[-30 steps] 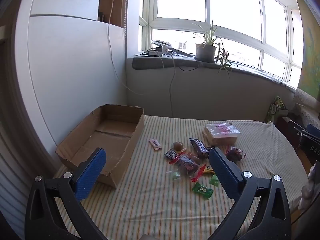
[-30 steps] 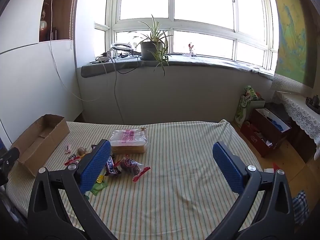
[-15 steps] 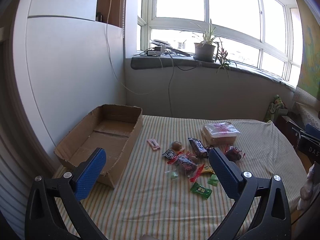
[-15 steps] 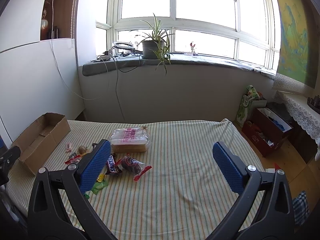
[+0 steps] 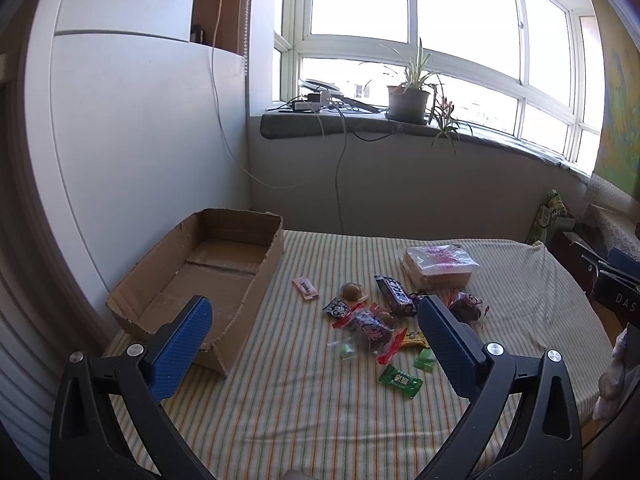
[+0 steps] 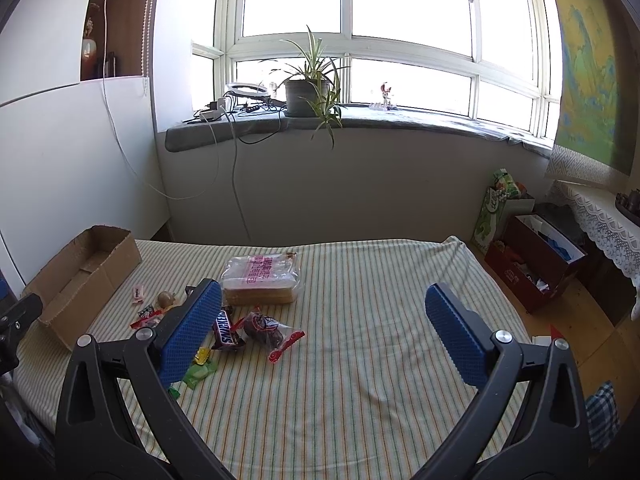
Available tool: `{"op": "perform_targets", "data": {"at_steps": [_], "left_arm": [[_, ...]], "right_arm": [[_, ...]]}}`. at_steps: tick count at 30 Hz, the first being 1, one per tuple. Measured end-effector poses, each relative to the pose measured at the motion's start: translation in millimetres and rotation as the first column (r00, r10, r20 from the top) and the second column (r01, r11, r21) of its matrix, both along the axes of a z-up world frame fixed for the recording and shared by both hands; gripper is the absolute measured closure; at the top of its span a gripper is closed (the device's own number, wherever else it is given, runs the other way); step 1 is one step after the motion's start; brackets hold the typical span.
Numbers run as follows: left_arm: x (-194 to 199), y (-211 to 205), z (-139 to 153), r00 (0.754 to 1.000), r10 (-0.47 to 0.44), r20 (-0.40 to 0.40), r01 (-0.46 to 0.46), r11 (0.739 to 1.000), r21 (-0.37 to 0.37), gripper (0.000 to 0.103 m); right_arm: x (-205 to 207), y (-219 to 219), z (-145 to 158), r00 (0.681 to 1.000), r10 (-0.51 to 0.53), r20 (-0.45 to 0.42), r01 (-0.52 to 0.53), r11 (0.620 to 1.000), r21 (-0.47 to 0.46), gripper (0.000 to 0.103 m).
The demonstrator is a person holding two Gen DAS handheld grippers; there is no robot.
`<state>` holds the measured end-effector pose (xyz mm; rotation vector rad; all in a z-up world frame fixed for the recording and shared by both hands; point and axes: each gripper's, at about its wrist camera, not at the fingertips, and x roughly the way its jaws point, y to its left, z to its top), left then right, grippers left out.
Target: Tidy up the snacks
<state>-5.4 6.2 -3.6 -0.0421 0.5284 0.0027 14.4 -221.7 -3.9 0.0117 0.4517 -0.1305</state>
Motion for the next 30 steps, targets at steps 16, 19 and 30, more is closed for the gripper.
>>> {"op": "perform_targets", "data": {"at_steps": [16, 19, 30], "left_arm": [[-0.3, -1.6, -0.7, 1.000, -0.002, -0.006, 0.002, 1.000, -0.001, 0.001], [-0.6, -1.7, -0.8, 1.000, -0.003, -0.007, 0.003, 1.000, -0.002, 0.001], [2.9, -2.3, -2.5, 1.000, -0.006, -0.017, 0.006, 1.000, -0.003, 0.001]], "right_arm": [[2.0, 4.2, -2.9, 1.000, 0.007, -0.006, -0.007, 1.000, -0.001, 0.000], [2.1, 4.4, -3.1, 1.000, 0.008, -0.006, -0.008, 1.000, 0.001, 0.000], [5.8, 4.8, -6.6, 1.000, 0.020, -0.020, -0.020, 1.000, 0.001, 0.001]]}}
